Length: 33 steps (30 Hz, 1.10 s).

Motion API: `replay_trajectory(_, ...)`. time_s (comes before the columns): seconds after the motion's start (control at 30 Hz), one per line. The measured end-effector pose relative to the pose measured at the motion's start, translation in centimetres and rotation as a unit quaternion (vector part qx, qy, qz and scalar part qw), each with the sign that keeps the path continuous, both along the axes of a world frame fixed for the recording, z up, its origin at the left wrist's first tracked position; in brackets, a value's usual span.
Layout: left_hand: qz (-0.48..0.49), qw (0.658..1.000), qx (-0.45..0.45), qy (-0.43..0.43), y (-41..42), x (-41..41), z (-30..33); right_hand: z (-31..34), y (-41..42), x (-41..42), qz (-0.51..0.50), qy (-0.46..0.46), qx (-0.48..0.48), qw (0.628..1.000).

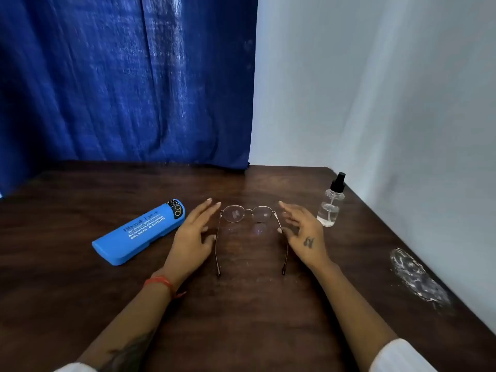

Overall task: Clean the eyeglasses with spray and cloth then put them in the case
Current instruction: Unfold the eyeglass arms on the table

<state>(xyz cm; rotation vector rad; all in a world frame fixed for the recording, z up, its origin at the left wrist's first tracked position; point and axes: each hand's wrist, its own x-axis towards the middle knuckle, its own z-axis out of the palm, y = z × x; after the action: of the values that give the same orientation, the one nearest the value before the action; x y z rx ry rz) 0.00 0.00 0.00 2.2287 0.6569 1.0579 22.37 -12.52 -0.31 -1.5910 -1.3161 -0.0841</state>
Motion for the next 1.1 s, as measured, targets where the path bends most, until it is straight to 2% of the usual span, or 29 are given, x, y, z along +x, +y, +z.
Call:
replay_trajectory(0.2, 0.010, 0.999, 0.038, 0.035, 0.7, 1.2, 0.2, 0.1, 0.8, 0.7, -0.037, -0.087, -0.020, 0.995)
replay_trajectory(0.33, 0.029, 0.996, 0.086, 0.028, 0.9, 1.5, 0.4, 0.4, 0.8, 0.4, -0.034, -0.068, -0.006, 0.997)
replay_trajectory(0.5, 0.031, 0.995, 0.086, -0.029, 0.5, 1.3, 0.6, 0.8, 0.3, -0.1, -0.028, -0.042, 0.032, 0.998)
replay_trajectory(0.67, 0.050, 0.995, 0.007, -0.088, -1.2, 1.0, 1.3, 1.1, -0.8, -0.9, -0.034, 0.073, 0.019, 0.997)
replay_trajectory(0.8, -0.003, 0.986, -0.113, -0.122, -2.8, 1.1, 1.5, 1.7, -2.9, -1.1, -0.003, 0.189, 0.038, 0.981)
replay_trajectory(1.1, -0.010, 0.986, -0.139, -0.089, -3.3, 1.6, 1.3, 1.1, -3.7, -1.3, -0.039, 0.207, -0.006, 0.978)
